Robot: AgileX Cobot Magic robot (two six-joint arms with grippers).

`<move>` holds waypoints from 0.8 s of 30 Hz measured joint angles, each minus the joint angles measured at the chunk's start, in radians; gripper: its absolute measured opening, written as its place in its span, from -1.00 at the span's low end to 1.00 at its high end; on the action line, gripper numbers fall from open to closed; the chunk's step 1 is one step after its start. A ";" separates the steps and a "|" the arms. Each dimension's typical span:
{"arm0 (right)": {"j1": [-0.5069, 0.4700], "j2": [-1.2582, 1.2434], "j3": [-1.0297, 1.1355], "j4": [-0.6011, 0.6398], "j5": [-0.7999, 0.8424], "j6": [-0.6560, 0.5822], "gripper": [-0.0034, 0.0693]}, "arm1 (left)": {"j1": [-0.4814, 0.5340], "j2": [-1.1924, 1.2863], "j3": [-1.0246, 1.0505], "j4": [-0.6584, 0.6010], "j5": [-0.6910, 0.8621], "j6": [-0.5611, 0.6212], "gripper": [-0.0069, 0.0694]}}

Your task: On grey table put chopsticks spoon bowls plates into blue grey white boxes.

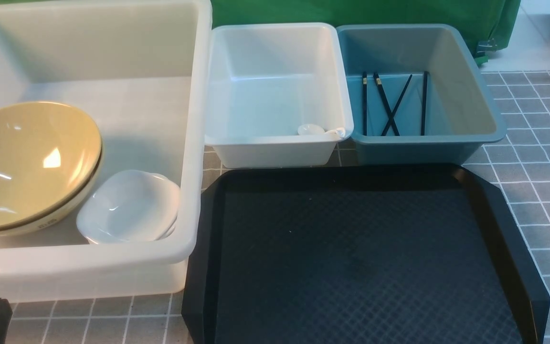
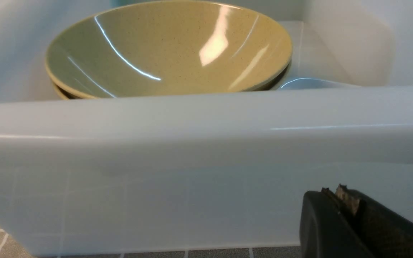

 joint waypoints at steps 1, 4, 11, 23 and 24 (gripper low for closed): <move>0.000 0.000 0.000 0.000 0.000 0.000 -0.50 | 0.000 0.000 0.000 0.000 0.000 0.000 -0.84; 0.000 0.000 0.000 0.000 0.000 0.000 -0.49 | 0.000 0.000 0.000 0.002 0.000 0.000 -0.84; 0.000 0.000 0.000 0.000 0.000 0.000 -0.49 | 0.000 0.000 0.000 0.002 0.000 0.000 -0.84; 0.000 0.000 0.000 0.000 0.000 0.000 -0.48 | 0.000 0.000 0.000 0.002 0.000 0.000 -0.84; 0.000 0.000 0.000 0.000 0.000 0.000 -0.47 | 0.000 0.000 0.000 0.003 0.000 0.000 -0.84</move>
